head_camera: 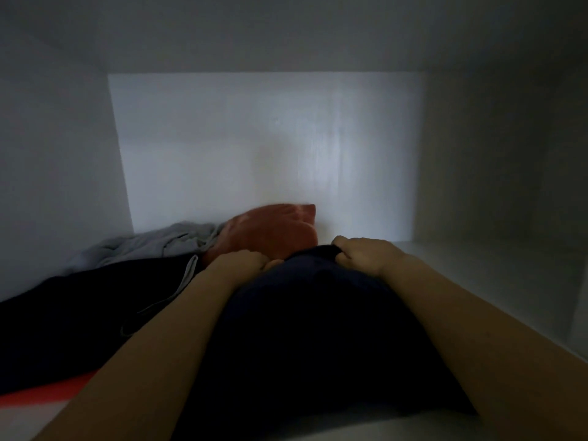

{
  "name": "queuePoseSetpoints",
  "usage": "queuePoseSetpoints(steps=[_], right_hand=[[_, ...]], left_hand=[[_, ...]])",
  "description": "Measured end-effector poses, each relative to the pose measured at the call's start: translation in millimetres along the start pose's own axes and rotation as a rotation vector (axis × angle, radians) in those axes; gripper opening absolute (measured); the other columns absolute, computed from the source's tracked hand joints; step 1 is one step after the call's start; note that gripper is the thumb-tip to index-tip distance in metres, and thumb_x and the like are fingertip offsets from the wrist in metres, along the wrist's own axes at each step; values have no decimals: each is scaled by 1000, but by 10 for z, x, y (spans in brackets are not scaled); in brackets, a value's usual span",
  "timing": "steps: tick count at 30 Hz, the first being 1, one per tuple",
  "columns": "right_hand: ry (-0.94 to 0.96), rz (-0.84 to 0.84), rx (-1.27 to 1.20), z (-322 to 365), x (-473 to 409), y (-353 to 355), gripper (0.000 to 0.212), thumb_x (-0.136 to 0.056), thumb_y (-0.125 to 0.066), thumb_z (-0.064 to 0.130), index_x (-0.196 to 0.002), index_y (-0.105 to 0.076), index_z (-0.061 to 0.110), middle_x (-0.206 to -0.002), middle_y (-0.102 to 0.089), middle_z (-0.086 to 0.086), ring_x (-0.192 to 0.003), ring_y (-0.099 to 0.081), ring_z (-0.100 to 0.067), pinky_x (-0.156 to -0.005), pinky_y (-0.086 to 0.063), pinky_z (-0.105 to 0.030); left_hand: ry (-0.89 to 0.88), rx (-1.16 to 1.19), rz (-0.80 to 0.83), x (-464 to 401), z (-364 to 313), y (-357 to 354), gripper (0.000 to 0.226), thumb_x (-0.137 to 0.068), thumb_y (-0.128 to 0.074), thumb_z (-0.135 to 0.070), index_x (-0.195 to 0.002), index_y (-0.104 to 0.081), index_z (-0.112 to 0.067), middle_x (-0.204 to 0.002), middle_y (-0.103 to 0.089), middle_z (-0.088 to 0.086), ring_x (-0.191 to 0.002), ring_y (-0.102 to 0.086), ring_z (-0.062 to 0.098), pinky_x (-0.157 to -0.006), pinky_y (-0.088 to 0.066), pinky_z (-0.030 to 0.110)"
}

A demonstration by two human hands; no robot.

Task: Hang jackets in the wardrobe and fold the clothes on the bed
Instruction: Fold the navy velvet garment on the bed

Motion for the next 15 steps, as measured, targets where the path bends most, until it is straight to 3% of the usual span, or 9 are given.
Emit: queuePoseSetpoints(steps=[3, 6, 10, 15], right_hand=[[21, -51, 233, 108, 115, 246, 50, -101, -34, 35, -149, -26, 24, -146, -43, -9, -128, -45, -28, -103, -32, -40], [48, -115, 468, 207, 362, 654, 50, -102, -36, 38, -148, -31, 22, -154, -31, -6, -137, -34, -26, -112, -24, -41], [-4, -201, 363, 295, 984, 1168, 56, -100, -42, 32, -151, -24, 16, -155, -31, -6, -138, -35, -27, -113, -26, -37], [-112, -210, 229, 405, 1903, 1452, 60, -100, -41, 30, -154, -19, 16, -160, -23, -4, -142, -29, -28, -112, -28, -36]], left_hand=[[4, -83, 28, 73, -81, 173, 53, -103, -26, -50, -138, -51, -20, -147, -47, 9, -131, -47, 28, -107, -38, 40], [11, -64, -67, 209, -75, 571, 53, -102, -34, -49, -142, -41, -15, -151, -39, 10, -135, -41, 29, -110, -34, 40], [0, 56, -273, 620, -136, 1153, 52, -103, -33, -48, -141, -41, -13, -143, -48, 15, -125, -50, 33, -103, -41, 43], [-145, 43, -419, 1311, -546, 1494, 55, -103, -33, -46, -144, -39, -10, -142, -47, 15, -124, -48, 32, -103, -41, 45]])
Point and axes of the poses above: each hand's wrist, its own x-axis away from the middle knuckle, its own y-axis out of the back of the hand, z = x × y, the point moved 8 cm from there along -x, towards the middle knuckle
